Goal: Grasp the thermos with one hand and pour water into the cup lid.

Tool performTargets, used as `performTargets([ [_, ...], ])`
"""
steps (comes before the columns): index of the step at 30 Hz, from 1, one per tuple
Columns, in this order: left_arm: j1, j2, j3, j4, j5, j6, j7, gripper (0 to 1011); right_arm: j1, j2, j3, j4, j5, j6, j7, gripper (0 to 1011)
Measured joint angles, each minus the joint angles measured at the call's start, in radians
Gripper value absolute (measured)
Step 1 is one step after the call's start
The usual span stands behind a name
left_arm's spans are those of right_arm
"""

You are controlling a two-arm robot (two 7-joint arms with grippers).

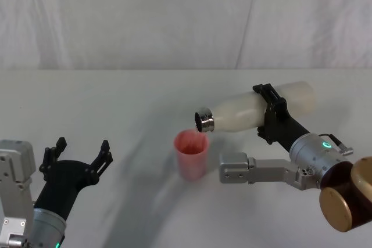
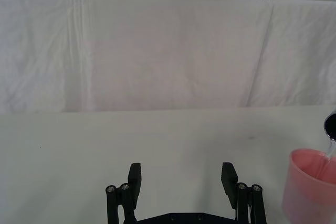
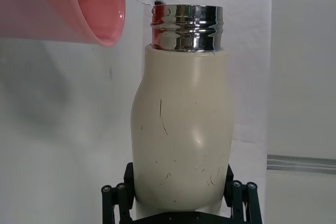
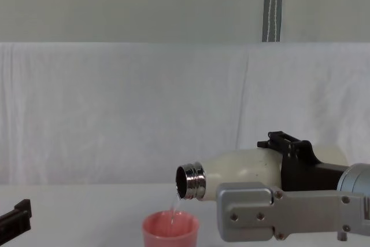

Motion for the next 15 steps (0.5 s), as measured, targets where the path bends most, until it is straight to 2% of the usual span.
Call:
performTargets([
  [15, 0.000, 0.000, 0.000, 0.000, 0.000, 0.000, 0.000, 1001, 0.003, 0.004, -0.004, -0.002, -0.004, 0.000, 0.005, 962],
])
